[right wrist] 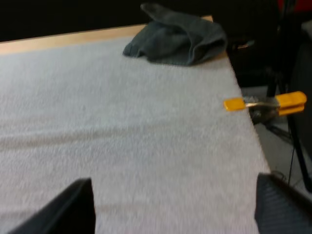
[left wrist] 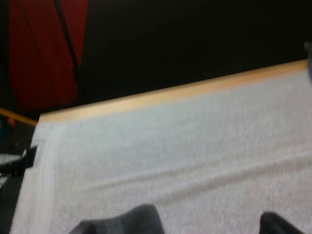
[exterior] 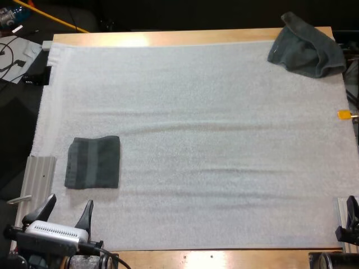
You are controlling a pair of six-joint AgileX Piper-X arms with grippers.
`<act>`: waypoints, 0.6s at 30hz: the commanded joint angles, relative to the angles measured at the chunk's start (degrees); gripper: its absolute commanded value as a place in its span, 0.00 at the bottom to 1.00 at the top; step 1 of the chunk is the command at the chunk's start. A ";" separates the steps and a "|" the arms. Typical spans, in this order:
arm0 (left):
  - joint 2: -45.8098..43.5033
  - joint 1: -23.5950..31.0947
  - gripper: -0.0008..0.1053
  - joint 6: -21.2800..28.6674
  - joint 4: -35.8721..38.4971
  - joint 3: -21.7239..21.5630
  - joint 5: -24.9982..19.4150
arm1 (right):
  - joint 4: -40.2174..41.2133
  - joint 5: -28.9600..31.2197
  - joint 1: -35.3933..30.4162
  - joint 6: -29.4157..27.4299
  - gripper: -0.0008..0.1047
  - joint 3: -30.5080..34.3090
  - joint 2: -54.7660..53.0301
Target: Pick towel from pile, fold and stack
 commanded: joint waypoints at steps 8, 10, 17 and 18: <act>-10.14 -0.15 0.61 1.42 9.21 -0.41 -0.39 | 2.76 -0.17 -0.19 1.22 0.63 -0.49 -5.96; -12.05 -0.12 0.61 1.52 10.99 -0.41 -0.38 | 3.86 -0.29 -0.15 1.34 0.63 -0.59 -6.92; -15.91 0.02 0.61 1.80 14.36 -0.31 0.18 | 6.70 -0.47 -0.13 1.41 0.63 -0.98 -7.55; -16.06 0.10 0.61 1.86 14.37 -0.34 0.33 | 6.76 -0.39 -0.04 1.45 0.63 -0.98 -7.46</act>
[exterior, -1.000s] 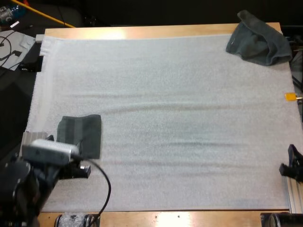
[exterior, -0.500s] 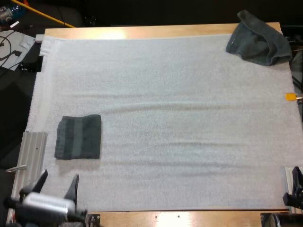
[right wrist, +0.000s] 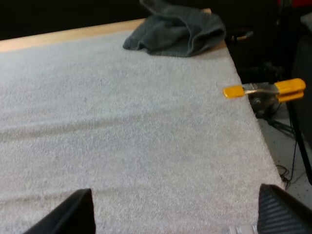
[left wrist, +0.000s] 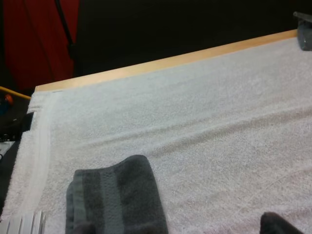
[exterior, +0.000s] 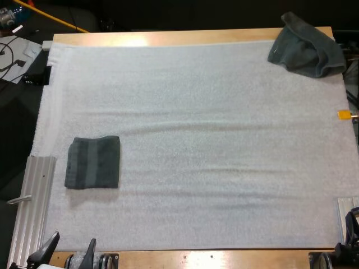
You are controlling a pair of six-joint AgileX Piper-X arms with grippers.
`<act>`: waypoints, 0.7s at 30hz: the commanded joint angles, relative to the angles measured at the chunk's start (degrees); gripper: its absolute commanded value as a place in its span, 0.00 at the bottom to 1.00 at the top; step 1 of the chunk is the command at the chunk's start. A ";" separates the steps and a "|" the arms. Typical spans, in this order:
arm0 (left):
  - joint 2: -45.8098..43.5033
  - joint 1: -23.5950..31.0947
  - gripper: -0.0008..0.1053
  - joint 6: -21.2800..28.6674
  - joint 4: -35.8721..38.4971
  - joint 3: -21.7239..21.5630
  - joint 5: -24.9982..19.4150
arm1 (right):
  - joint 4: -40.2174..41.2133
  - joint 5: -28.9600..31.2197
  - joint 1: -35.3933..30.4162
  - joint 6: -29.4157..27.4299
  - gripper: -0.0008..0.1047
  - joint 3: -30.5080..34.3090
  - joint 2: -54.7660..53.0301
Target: Pick towel from pile, fold and stack
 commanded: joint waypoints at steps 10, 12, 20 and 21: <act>-8.03 -0.55 0.60 0.05 0.70 0.26 0.67 | -1.27 -0.28 0.01 -0.33 0.64 -0.40 -2.16; -8.01 -0.71 0.60 0.05 -0.73 0.63 0.72 | -3.39 -0.27 0.02 -0.37 0.64 -0.20 -2.20; -8.08 -0.96 0.60 0.39 -13.61 4.60 0.51 | -15.23 -0.42 0.09 -0.76 0.64 4.12 -2.31; -8.20 -0.98 0.60 0.44 -15.32 5.55 0.46 | -16.60 -0.48 0.12 -0.72 0.64 5.03 -2.36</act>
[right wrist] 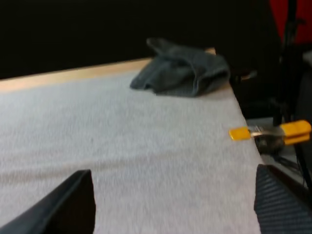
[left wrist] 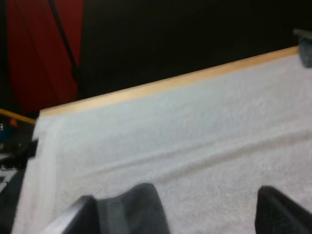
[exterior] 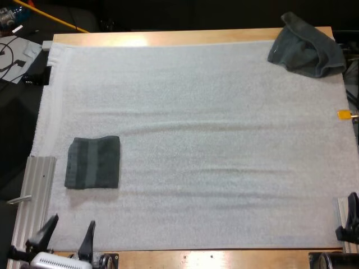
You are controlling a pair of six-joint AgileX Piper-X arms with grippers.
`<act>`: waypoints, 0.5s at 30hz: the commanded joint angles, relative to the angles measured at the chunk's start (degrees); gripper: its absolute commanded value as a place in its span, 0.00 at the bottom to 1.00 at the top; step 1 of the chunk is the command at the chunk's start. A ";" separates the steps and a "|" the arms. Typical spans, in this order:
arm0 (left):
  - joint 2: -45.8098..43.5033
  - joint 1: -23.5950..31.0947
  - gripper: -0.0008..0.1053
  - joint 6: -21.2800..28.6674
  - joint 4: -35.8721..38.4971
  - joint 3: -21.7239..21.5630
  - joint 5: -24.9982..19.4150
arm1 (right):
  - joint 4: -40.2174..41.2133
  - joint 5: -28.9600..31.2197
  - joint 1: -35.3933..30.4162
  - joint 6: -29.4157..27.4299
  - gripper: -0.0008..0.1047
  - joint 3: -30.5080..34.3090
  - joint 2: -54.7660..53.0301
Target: Pick towel from pile, fold and stack
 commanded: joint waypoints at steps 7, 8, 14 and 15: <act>-8.07 -0.16 0.60 0.48 -14.77 9.42 -0.55 | -10.69 -0.81 0.13 -0.66 0.64 8.11 -1.96; -8.05 -0.15 0.60 0.52 -15.53 10.62 -0.58 | -11.08 -0.93 0.16 -0.66 0.64 9.05 -1.90; -7.63 -0.04 0.60 0.32 -16.03 14.96 -0.77 | -11.69 -0.18 -0.09 -0.04 0.64 13.49 -2.19; -7.73 -0.03 0.60 0.38 -16.19 15.96 -0.68 | -11.69 -0.24 -0.09 -0.05 0.64 14.34 -2.19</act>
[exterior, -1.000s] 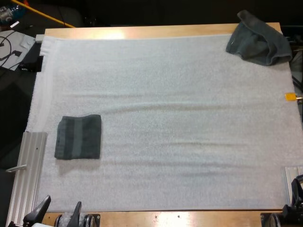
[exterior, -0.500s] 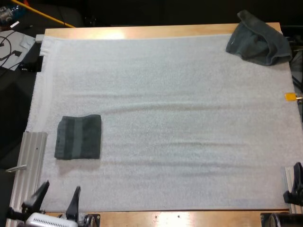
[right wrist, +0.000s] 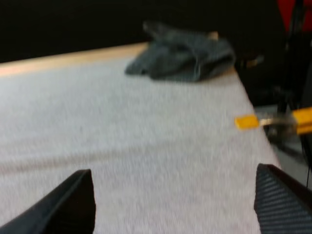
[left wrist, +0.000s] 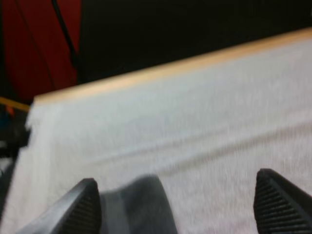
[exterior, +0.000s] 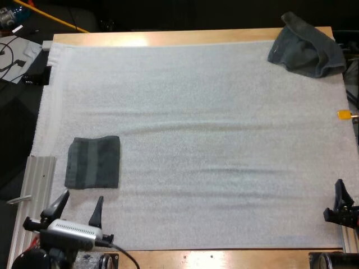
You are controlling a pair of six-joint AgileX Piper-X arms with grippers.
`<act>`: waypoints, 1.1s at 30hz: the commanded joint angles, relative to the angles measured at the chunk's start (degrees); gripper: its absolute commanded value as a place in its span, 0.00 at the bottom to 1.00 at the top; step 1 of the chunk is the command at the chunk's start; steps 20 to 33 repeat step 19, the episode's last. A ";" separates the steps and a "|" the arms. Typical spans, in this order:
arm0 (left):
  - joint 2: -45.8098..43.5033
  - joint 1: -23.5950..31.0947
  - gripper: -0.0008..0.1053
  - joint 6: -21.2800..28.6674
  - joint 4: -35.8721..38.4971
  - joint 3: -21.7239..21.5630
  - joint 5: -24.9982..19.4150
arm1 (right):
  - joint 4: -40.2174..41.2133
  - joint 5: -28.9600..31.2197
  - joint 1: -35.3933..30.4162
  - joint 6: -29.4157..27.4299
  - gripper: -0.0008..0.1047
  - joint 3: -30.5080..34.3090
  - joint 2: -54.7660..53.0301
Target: Pick towel from pile, fold and stack
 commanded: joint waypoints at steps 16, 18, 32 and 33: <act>-7.60 -0.02 0.60 0.11 -1.86 8.46 -0.25 | 0.05 0.07 0.07 0.66 0.64 9.38 -1.72; -7.57 0.00 0.60 0.05 -2.09 8.60 -0.25 | 0.04 0.11 0.08 0.68 0.64 9.60 -1.64; -7.67 0.00 0.60 0.03 -1.80 8.48 -0.13 | -0.07 0.26 0.01 0.67 0.64 9.78 -1.90; -7.67 0.00 0.60 0.03 -1.80 8.48 -0.13 | -0.07 0.26 0.01 0.67 0.64 9.78 -1.90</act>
